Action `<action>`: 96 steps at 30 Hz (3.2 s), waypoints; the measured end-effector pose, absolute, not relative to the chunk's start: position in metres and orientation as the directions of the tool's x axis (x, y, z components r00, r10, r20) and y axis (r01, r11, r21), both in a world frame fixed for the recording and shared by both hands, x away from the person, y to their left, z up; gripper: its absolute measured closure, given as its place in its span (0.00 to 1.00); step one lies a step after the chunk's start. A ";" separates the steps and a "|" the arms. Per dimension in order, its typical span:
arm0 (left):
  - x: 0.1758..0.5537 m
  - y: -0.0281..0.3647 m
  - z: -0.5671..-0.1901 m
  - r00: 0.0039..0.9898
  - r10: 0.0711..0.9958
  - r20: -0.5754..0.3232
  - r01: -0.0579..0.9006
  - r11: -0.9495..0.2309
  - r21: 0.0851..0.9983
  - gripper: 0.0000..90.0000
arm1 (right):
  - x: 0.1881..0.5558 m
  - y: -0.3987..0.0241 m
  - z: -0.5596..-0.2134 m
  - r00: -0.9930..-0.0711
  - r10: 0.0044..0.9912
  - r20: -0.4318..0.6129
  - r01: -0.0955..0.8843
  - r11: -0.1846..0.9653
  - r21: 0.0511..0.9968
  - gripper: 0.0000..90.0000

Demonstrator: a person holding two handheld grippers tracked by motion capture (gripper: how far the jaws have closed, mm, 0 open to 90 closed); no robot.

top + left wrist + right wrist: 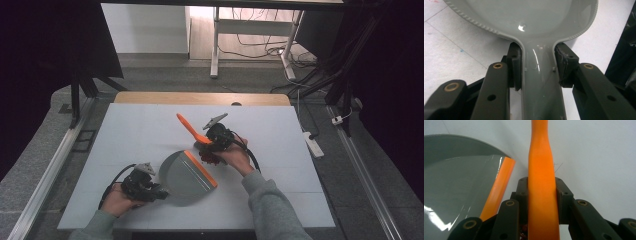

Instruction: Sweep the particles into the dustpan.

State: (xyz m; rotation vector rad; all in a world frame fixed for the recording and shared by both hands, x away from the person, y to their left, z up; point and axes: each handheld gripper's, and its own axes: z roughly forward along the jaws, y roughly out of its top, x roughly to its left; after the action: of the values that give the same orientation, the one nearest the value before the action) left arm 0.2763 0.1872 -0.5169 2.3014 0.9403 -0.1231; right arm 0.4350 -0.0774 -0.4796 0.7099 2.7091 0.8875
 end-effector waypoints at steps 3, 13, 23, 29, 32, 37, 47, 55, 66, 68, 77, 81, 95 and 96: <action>0.276 0.187 -0.517 0.740 0.597 -0.311 0.657 -0.539 0.528 0.68 | 0.433 -0.075 -0.480 -0.873 0.488 -0.025 0.375 0.702 0.605 0.78; 0.276 0.187 -0.517 0.739 0.597 -0.312 0.658 -0.539 0.527 0.68 | 0.426 -0.069 -0.481 -0.882 0.470 -0.023 0.362 0.708 0.607 0.78; 0.276 0.186 -0.517 0.737 0.599 -0.315 0.660 -0.537 0.525 0.68 | 0.422 -0.067 -0.481 -0.891 0.454 0.020 0.367 0.693 0.620 0.78; 0.276 0.186 -0.517 0.737 0.598 -0.315 0.660 -0.537 0.525 0.68 | 0.418 -0.062 -0.481 -0.893 0.450 0.026 0.367 0.692 0.622 0.78; 0.276 0.187 -0.517 0.737 0.597 -0.316 0.660 -0.537 0.525 0.68 | 0.417 -0.062 -0.481 -0.894 0.447 0.026 0.362 0.689 0.628 0.78; 0.276 0.186 -0.517 0.737 0.598 -0.314 0.660 -0.538 0.525 0.68 | 0.413 -0.058 -0.480 -0.901 0.432 0.029 0.351 0.689 0.634 0.78; 0.276 0.187 -0.517 0.739 0.597 -0.313 0.658 -0.539 0.525 0.68 | 0.398 -0.043 -0.474 -0.935 0.349 0.056 0.304 0.711 0.635 0.78; 0.276 0.187 -0.517 0.739 0.597 -0.312 0.658 -0.540 0.525 0.68 | 0.402 -0.059 -0.455 -0.918 0.394 0.044 0.312 0.652 0.691 0.78; 0.276 0.187 -0.517 0.738 0.598 -0.312 0.659 -0.539 0.525 0.68 | 0.413 -0.091 -0.454 -0.871 0.490 0.016 0.363 0.623 0.693 0.78; 0.276 0.187 -0.517 0.739 0.598 -0.311 0.658 -0.540 0.524 0.68 | 0.415 -0.094 -0.457 -0.862 0.506 0.013 0.377 0.625 0.683 0.78; 0.276 0.187 -0.517 0.738 0.597 -0.314 0.659 -0.539 0.524 0.68 | 0.428 -0.085 -0.468 -0.851 0.524 -0.014 0.394 0.657 0.643 0.78; 0.276 0.187 -0.518 0.739 0.596 -0.314 0.659 -0.540 0.524 0.68 | 0.435 -0.074 -0.474 -0.847 0.531 -0.026 0.403 0.672 0.621 0.78; 0.276 0.187 -0.517 0.739 0.596 -0.313 0.658 -0.541 0.524 0.68 | 0.426 -0.053 -0.480 -0.881 0.473 -0.016 0.374 0.717 0.588 0.78; 0.276 0.187 -0.517 0.739 0.596 -0.313 0.658 -0.541 0.524 0.68 | 0.425 -0.053 -0.480 -0.882 0.472 0.007 0.384 0.709 0.592 0.78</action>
State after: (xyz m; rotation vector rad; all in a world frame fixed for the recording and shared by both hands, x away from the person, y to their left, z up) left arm 0.2760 0.1867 -0.5174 2.3050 0.9408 -0.1280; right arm 0.4253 -0.0535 -0.4800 0.6972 2.7688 0.9097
